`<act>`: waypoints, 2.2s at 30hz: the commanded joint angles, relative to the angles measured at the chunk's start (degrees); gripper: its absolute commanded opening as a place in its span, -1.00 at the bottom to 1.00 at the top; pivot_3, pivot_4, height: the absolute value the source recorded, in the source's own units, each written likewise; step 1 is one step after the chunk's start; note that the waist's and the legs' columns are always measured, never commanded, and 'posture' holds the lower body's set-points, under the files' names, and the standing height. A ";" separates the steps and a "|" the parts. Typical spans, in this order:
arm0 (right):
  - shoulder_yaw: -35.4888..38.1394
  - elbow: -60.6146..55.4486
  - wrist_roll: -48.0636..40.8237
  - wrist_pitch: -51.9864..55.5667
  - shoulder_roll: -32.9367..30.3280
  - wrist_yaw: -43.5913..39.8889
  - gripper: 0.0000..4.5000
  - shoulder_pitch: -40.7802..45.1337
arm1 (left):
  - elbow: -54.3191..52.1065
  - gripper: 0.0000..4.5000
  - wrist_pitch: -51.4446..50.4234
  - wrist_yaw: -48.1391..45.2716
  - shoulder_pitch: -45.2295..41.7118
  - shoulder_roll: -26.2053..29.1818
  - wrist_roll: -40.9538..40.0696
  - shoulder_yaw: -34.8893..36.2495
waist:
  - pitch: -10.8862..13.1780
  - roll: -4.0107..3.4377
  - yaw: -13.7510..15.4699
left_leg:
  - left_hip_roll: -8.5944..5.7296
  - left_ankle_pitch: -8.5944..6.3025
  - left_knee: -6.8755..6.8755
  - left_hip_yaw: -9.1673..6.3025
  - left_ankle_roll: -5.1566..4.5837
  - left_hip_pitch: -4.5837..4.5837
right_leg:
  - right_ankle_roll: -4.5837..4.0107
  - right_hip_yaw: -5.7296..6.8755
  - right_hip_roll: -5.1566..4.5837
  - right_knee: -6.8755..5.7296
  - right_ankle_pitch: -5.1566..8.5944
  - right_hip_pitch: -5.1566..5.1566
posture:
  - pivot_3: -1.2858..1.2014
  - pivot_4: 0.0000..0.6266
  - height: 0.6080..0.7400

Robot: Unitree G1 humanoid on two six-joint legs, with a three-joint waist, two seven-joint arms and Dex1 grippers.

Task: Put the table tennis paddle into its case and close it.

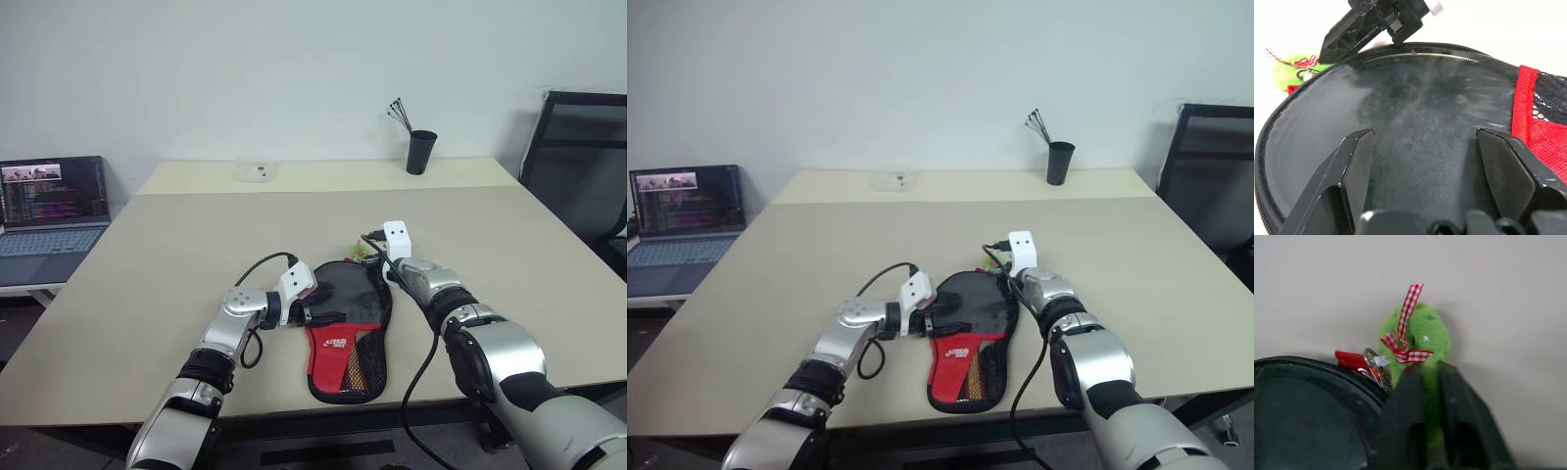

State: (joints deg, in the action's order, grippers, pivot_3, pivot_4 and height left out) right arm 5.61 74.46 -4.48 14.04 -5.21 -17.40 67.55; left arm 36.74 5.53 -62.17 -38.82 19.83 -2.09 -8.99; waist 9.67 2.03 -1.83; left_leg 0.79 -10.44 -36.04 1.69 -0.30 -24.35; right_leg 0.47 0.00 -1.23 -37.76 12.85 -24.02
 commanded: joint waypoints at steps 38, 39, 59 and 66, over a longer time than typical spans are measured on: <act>-3.44 -18.52 3.51 10.85 -7.64 -14.33 -0.99 -6.40 | 20.61 0.61 10.13 2.06 -8.57 -6.85 5.05 -3.38 | -0.02 -0.02 1.43 | -0.13 0.01 -0.02 0.06 -0.02 0.46 | 0.26 -0.40 -0.15 0.15 0.30 0.52 | 0.03 -0.52 1.00; -3.15 -18.98 3.29 11.10 -7.59 -14.02 -0.99 -6.36 | 20.57 0.61 10.16 2.04 -8.52 -6.80 5.07 -3.38 | -0.03 -0.02 1.46 | -0.13 0.00 -0.02 0.06 -0.02 0.46 | 0.24 -0.40 -0.15 0.15 0.31 0.51 | 0.03 -0.52 1.00; 2.97 -3.88 -0.66 2.47 -4.92 -2.69 0.99 -1.44 | 19.40 0.61 10.21 2.41 -7.59 -6.23 5.24 -3.42 | -0.02 -0.03 1.56 | -0.11 0.00 0.10 0.04 -0.03 0.44 | 0.18 -0.36 -0.24 0.55 0.34 0.62 | 0.03 -0.52 1.00; 2.25 -1.65 0.60 2.65 -2.61 -2.07 0.99 -1.55 | 18.57 0.61 10.20 2.42 -7.00 -6.13 5.31 -3.56 | -0.03 -0.04 1.54 | -0.10 -0.02 0.13 0.04 -0.06 0.45 | 0.19 -0.36 -0.25 0.64 0.33 0.66 | 0.03 -0.52 1.00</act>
State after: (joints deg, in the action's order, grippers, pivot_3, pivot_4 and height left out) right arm 8.26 72.06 -4.54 16.65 -8.50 -19.51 65.20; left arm 54.35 16.55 -60.14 -47.54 14.32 1.13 -10.78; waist 9.64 2.00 -0.28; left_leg 0.69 -10.46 -35.91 1.72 -0.36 -23.90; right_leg 0.66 -0.36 -1.48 -37.12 13.18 -23.36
